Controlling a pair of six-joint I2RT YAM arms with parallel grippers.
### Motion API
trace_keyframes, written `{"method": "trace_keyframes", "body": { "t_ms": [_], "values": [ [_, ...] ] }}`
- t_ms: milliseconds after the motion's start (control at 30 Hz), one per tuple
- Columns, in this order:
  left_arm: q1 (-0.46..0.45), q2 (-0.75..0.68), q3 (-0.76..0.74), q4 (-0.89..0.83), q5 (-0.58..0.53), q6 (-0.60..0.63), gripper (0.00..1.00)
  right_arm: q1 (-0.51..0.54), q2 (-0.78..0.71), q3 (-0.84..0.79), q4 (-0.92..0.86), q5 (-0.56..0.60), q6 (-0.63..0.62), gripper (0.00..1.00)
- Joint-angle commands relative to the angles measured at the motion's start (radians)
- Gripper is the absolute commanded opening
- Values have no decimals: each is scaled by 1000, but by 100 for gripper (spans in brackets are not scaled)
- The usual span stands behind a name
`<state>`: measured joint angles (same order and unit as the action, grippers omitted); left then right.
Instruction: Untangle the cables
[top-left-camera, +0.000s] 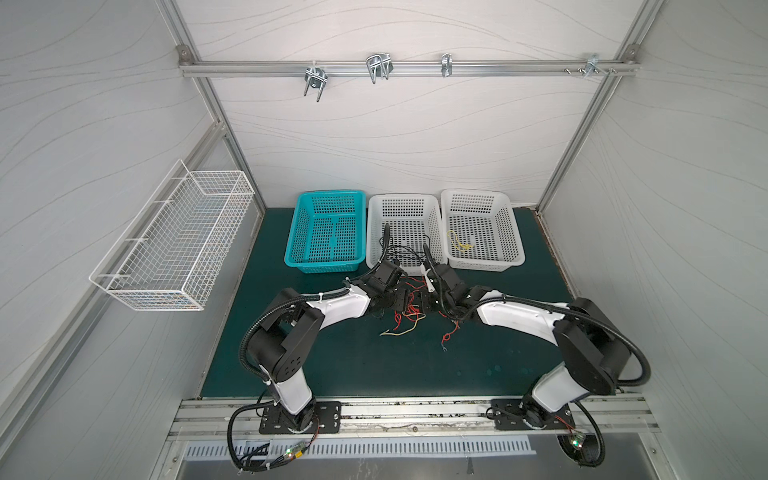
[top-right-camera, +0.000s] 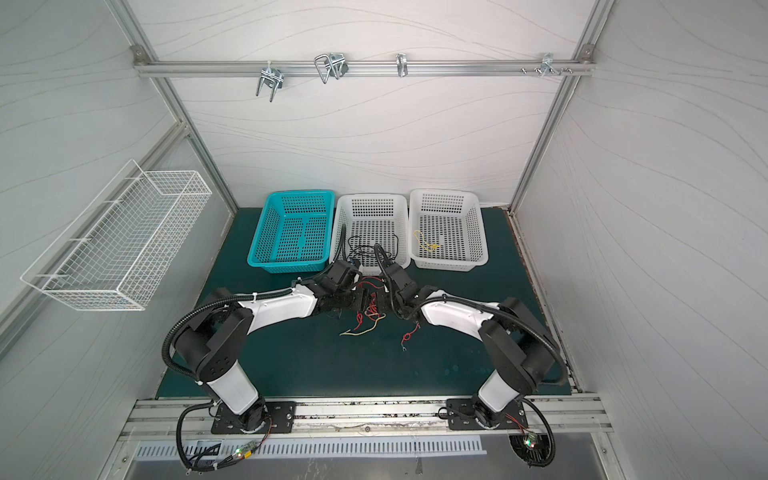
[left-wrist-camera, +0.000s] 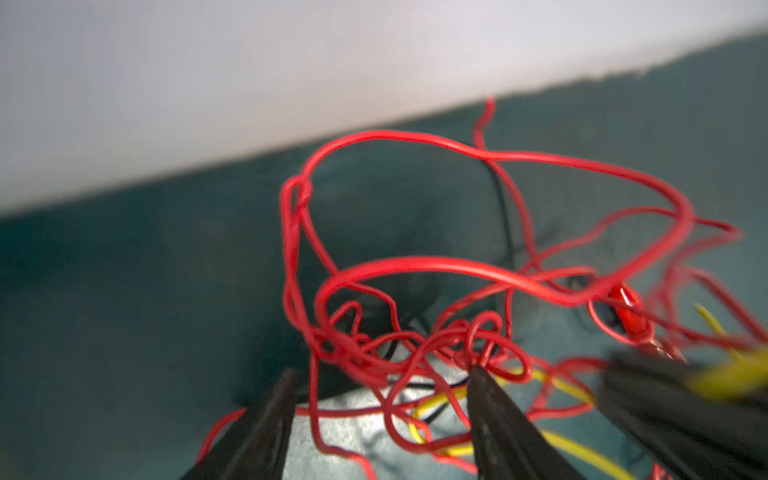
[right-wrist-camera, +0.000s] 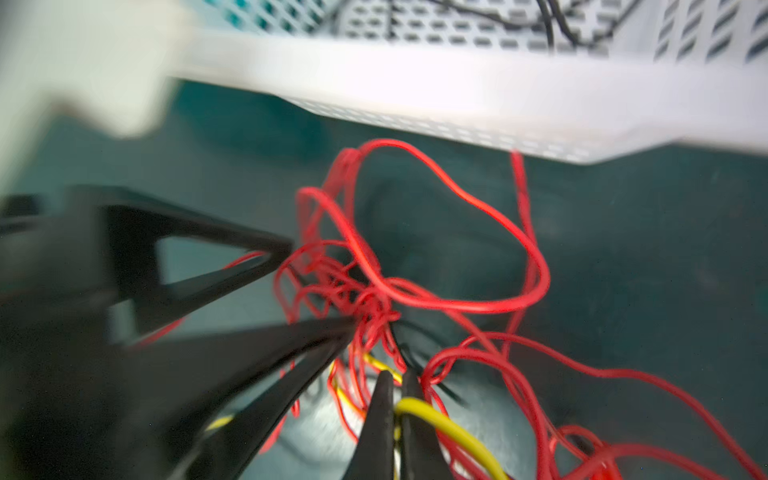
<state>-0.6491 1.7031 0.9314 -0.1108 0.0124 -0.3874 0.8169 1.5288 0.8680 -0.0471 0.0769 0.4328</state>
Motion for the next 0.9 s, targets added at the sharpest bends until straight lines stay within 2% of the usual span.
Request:
{"method": "trace_keyframes", "body": {
  "t_ms": [0,100,233,533,867],
  "values": [
    [-3,14,41,-44,-71,-27,57,6,-136,-10,-20,-62,-106,0],
    [-3,49,84,-112,-109,-28,45,2,-222,-11,-53,-37,-139,0],
    [-3,72,95,-130,-123,-42,40,-10,-332,-16,-80,-5,-160,0],
    [-2,60,83,-135,-153,-43,39,-110,-571,-83,1,-53,-110,0],
    [-3,35,62,-138,-176,-42,36,-117,-666,-63,-58,158,-147,0]
  ]
}}
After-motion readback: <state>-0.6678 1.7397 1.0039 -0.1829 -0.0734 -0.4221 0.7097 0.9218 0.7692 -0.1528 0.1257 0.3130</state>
